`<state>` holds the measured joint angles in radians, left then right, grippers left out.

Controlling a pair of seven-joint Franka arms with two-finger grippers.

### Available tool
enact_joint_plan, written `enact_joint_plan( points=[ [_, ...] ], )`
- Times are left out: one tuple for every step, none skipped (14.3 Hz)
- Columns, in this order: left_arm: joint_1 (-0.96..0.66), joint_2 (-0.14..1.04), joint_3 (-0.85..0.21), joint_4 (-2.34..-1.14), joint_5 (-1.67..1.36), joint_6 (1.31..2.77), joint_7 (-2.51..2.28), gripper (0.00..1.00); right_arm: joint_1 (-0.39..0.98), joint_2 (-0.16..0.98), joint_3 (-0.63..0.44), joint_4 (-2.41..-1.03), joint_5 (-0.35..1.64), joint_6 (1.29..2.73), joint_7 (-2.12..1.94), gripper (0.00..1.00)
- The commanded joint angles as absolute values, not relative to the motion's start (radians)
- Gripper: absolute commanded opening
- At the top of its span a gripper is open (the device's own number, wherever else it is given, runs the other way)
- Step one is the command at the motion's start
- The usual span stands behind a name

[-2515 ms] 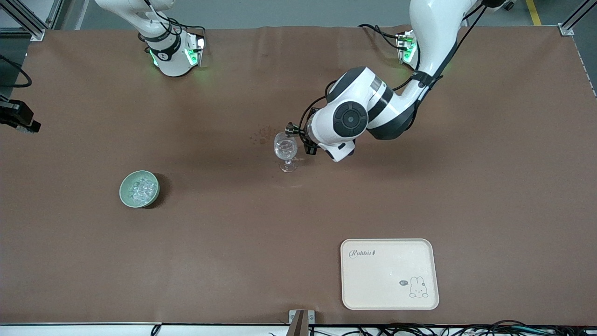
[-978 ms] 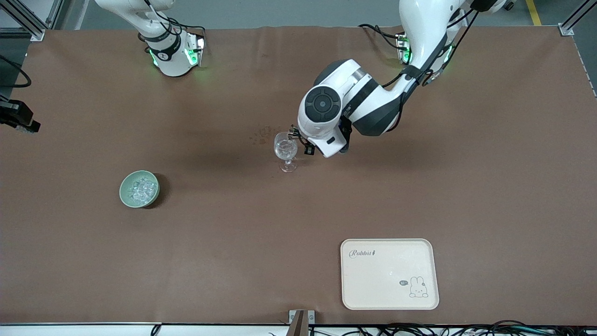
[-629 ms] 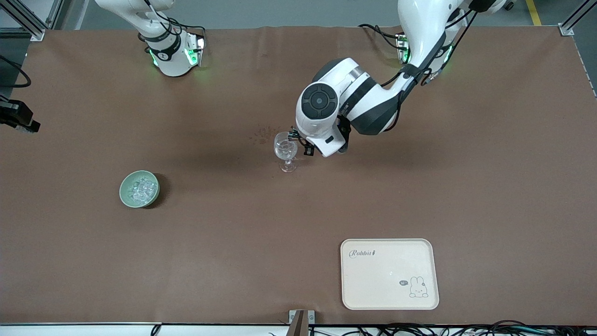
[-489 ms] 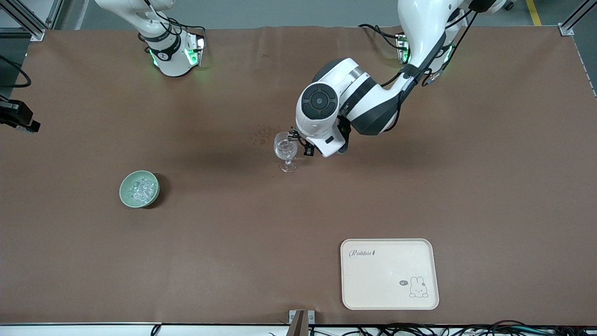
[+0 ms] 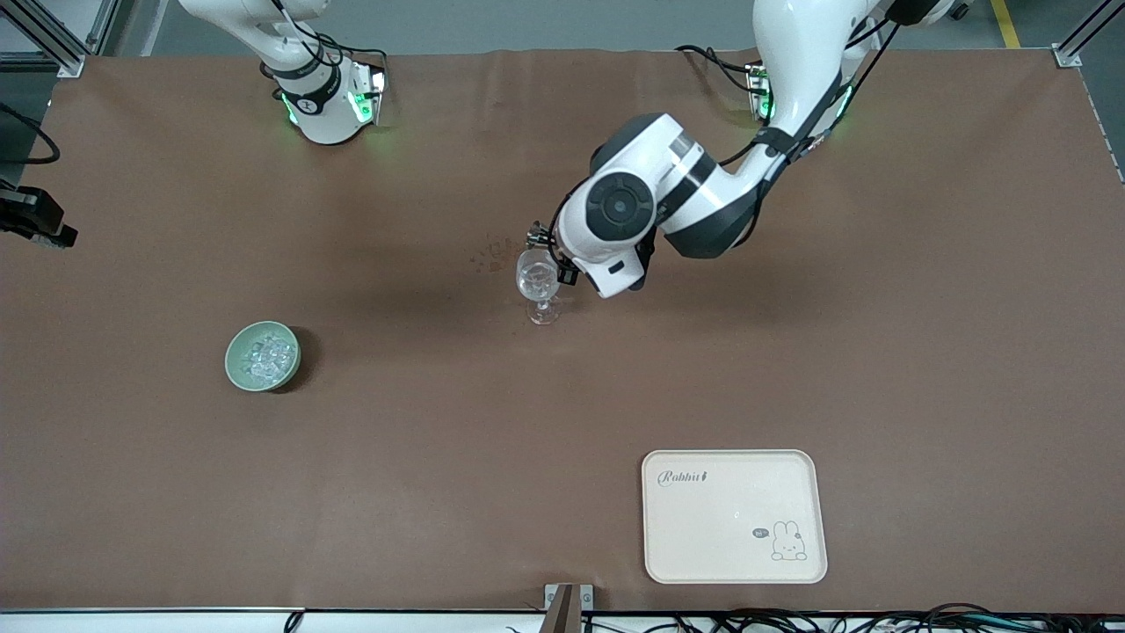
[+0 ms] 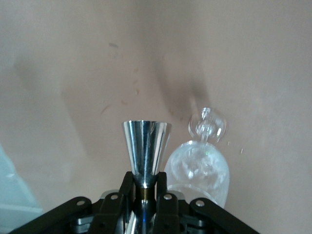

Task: Pour wine and add ice with both arms
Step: 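Tilt the jigger over the wine glass rim with the left gripper, then move the jigger toward the tray while the right gripper brings ice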

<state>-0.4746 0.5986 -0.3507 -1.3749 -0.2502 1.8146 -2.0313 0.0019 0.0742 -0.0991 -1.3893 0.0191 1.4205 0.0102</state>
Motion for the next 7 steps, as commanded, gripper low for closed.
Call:
enact_joint_plan(
  points=[
    [-0.43, 0.611, -0.353, -1.345, -0.378, 1.798, -1.913, 0.01, 0.02, 0.072, -0.094, -1.382, 0.018, 1.407, 0.031, 0.01],
    [-0.402, 0.601, -0.356, -1.345, -0.411, 1.79, -1.852, 0.01, 0.038, 0.069, -0.094, -1.381, 0.018, 1.398, 0.052, 0.01],
    [-0.355, 0.592, -0.363, -1.345, -0.446, 1.778, -1.792, 0.01, 0.055, 0.069, -0.089, -1.381, 0.018, 1.394, 0.099, 0.01],
    [-0.318, 0.583, -0.364, -1.345, -0.49, 1.755, -1.751, 0.01, 0.08, 0.069, -0.072, -1.379, 0.018, 1.396, 0.162, 0.01],
    [-0.283, 0.581, -0.364, -1.344, -0.552, 1.749, -1.699, 0.01, 0.092, 0.069, -0.043, -1.378, 0.018, 1.396, 0.229, 0.01],
    [-0.24, 0.581, -0.364, -1.342, -0.614, 1.749, -1.663, 0.01, 0.094, 0.071, 0.003, -1.376, 0.018, 1.399, 0.303, 0.01],
    [-0.183, 0.584, -0.364, -1.339, -0.688, 1.749, -1.632, 0.01, 0.092, 0.071, 0.049, -1.374, 0.018, 1.402, 0.363, 0.01]
  ],
)
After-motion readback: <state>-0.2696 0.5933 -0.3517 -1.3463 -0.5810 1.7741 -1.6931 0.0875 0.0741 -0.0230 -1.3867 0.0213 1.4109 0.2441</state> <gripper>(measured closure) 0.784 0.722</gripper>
